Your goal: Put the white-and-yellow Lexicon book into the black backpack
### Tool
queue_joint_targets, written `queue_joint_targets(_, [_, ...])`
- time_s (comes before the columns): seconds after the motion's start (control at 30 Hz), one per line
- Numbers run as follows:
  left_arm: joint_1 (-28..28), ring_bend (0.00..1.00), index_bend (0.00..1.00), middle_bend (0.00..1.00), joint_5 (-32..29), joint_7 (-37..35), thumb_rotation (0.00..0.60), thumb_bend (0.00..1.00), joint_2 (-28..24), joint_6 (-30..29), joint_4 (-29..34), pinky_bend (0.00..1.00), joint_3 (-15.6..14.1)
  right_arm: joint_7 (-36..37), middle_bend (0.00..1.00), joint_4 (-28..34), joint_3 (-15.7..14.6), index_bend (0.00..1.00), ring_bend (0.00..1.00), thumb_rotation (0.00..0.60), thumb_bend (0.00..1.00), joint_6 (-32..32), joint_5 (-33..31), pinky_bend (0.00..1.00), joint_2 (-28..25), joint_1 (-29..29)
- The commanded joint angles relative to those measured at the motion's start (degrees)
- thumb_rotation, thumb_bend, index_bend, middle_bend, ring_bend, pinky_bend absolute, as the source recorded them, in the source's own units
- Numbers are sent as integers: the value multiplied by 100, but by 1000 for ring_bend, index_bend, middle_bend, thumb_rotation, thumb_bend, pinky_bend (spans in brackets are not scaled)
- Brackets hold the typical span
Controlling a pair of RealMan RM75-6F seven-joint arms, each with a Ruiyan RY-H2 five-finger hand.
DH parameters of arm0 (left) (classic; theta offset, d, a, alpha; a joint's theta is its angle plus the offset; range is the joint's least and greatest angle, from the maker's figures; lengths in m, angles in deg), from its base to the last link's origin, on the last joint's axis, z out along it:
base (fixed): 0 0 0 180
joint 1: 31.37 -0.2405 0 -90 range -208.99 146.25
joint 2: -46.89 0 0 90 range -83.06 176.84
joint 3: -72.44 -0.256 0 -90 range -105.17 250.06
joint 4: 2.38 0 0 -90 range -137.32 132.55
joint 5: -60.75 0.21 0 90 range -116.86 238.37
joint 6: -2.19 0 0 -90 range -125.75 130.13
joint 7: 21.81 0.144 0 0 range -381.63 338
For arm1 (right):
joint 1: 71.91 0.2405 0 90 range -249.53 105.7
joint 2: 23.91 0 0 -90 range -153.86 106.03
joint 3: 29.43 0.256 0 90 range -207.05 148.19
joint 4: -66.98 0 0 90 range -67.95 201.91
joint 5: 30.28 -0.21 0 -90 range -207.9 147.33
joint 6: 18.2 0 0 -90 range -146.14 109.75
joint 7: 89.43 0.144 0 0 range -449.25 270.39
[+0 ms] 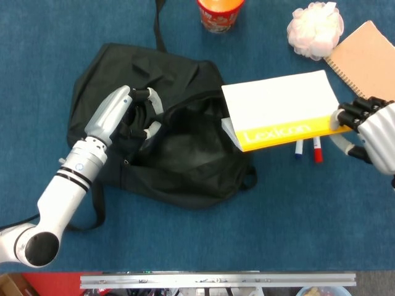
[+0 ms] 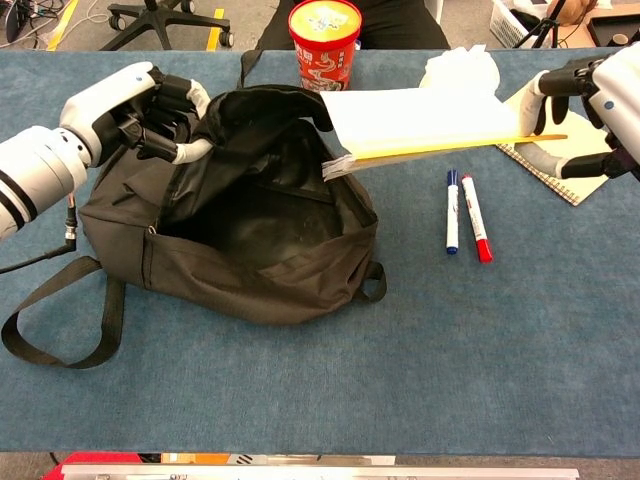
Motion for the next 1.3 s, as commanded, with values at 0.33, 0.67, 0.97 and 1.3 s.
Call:
queue_joint_targets(0.33, [87, 709, 653, 671, -116, 102, 600, 382, 88, -27, -140, 913, -20, 156, 695, 128, -119, 813, 605, 600, 655, -323, 177, 747, -270, -234])
queue_joint_targets(0.67, [93, 709, 651, 671, -343, 11, 600, 382, 27, -99, -179, 913, 126, 183, 697, 110, -212, 815, 608, 600, 655, -60, 159, 750, -230, -219])
queue_joint_targets(0.97, [35, 709, 647, 671, -226, -108, 600, 382, -49, -188, 94, 913, 158, 151, 698, -127, -75, 815, 609, 600, 655, 472, 60, 750, 444, 114])
queue_joint_targets(1.3, [7, 708, 645, 670, -171, -60, 600, 382, -127, -254, 314, 912, 109, -319, 698, -131, 47, 815, 609, 600, 655, 1133, -38, 750, 1086, 541])
